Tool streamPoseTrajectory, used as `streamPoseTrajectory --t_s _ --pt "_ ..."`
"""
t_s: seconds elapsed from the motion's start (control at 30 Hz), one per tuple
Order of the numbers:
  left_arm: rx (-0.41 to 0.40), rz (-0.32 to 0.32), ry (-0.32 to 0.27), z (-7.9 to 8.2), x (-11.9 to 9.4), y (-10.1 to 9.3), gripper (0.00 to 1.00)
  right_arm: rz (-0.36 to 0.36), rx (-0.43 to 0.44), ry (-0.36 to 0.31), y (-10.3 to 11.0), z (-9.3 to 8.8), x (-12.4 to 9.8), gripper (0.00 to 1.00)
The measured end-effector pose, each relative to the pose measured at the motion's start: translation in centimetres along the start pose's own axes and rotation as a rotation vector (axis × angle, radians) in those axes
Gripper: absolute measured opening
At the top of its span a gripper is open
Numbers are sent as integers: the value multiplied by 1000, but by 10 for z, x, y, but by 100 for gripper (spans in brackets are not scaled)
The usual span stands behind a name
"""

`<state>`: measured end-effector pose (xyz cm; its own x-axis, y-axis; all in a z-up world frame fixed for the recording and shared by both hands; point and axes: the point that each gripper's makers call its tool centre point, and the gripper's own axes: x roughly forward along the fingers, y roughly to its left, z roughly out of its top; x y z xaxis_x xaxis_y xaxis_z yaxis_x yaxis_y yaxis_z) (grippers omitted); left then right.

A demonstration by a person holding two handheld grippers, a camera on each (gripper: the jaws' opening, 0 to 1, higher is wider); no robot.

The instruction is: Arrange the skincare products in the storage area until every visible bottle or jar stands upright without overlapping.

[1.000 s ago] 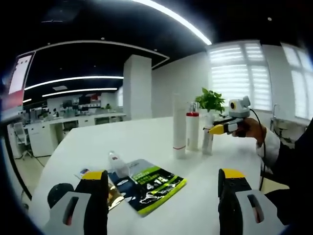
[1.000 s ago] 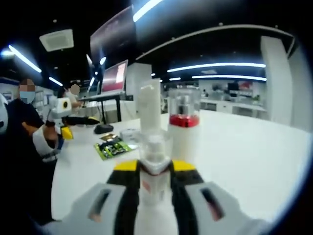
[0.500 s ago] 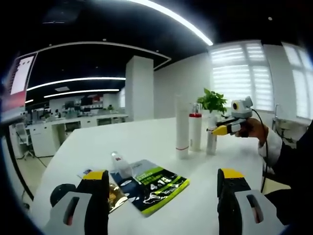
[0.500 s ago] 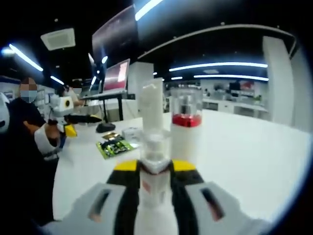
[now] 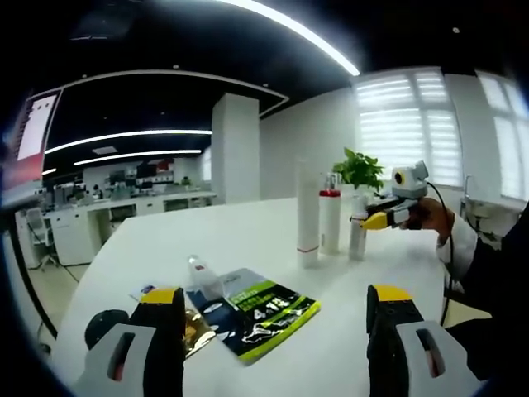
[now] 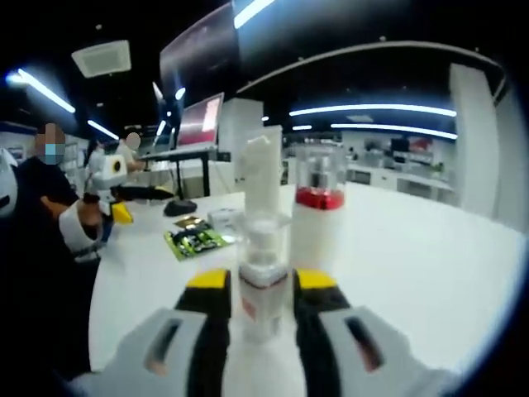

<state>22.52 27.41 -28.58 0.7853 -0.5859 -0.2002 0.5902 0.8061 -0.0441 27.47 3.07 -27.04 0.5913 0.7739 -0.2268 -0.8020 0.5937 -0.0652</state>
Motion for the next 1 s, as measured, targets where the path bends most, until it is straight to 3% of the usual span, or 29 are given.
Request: streamPoseTrajectory --t_s 0.23,0.57,1.0 --pt "-3 2 3 1 -1 2 93 -26 -28 -41 -4 20 -9 36" --pt "1 0 5 1 -1 0 93 -100 -76 -160 -1 59 -21 38" --pt "-19 13 17 1 -3 8 92 -29 -108 -162 33 69 -6 30"
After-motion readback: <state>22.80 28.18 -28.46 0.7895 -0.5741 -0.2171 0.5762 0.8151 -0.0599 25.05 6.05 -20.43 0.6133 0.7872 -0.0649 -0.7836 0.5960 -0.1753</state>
